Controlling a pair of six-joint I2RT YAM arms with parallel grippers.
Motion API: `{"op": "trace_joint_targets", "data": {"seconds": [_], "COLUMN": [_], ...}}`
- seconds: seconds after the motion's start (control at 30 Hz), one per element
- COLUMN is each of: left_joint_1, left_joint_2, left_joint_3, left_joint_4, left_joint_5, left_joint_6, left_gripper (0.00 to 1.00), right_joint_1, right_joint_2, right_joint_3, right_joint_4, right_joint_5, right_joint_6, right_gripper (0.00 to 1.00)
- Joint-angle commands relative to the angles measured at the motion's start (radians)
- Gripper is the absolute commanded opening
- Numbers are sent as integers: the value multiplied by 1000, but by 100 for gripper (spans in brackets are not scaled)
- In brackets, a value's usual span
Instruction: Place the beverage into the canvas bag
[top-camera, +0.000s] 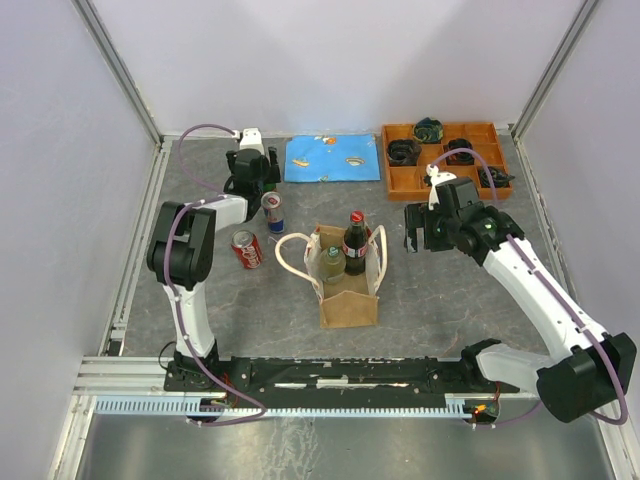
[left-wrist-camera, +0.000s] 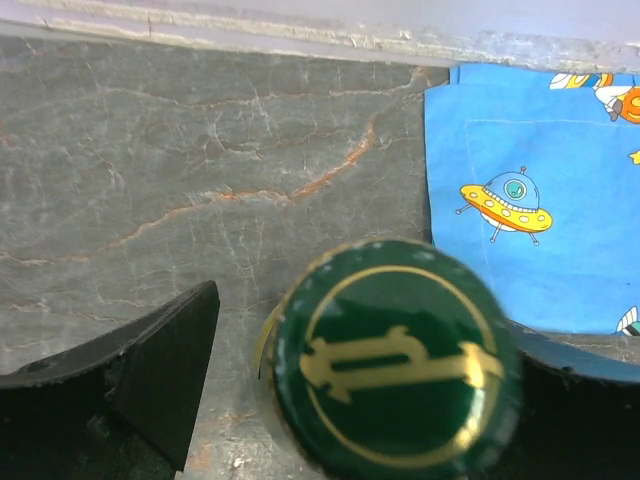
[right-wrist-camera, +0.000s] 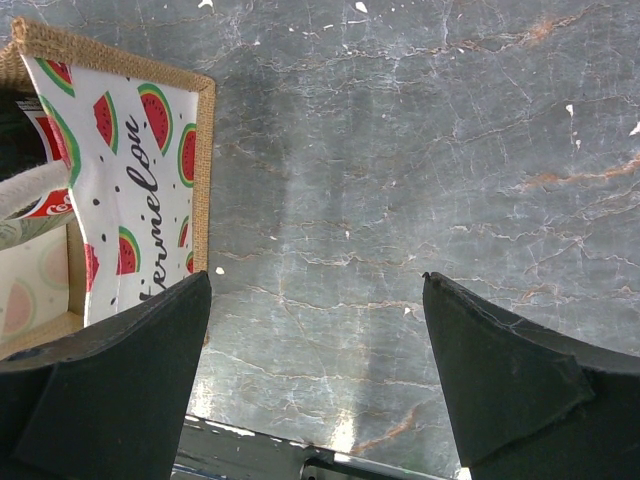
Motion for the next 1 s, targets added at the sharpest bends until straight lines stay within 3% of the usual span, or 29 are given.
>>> {"op": "trace_joint_targets", "data": {"seconds": [0.0,0.13,0.27,0.33,0.97], "left_joint_1": [11,10,11,13,20], "left_joint_2": [34,48,50,46,-196], "left_joint_3": [57,59,64,67,171], "left_joint_4": [60,90,103,100,-55], "left_joint_5": [13,19,26,36,167], "left_joint_6": [-53,-43,-36,-32,13], "left_gripper": [86,62,19,4,3], "right_joint_1": [2,2,1,3,2], "right_joint_2": [9,19,27,32,39], "right_joint_3": [27,28,29,31,20], "right_joint_4": [16,17,23,24,52], "right_joint_5": [14,13,9,7,-24], "right_joint_6": [-5,-6,-4,-3,-2], "right_gripper": [94,94,94,94,94]}}
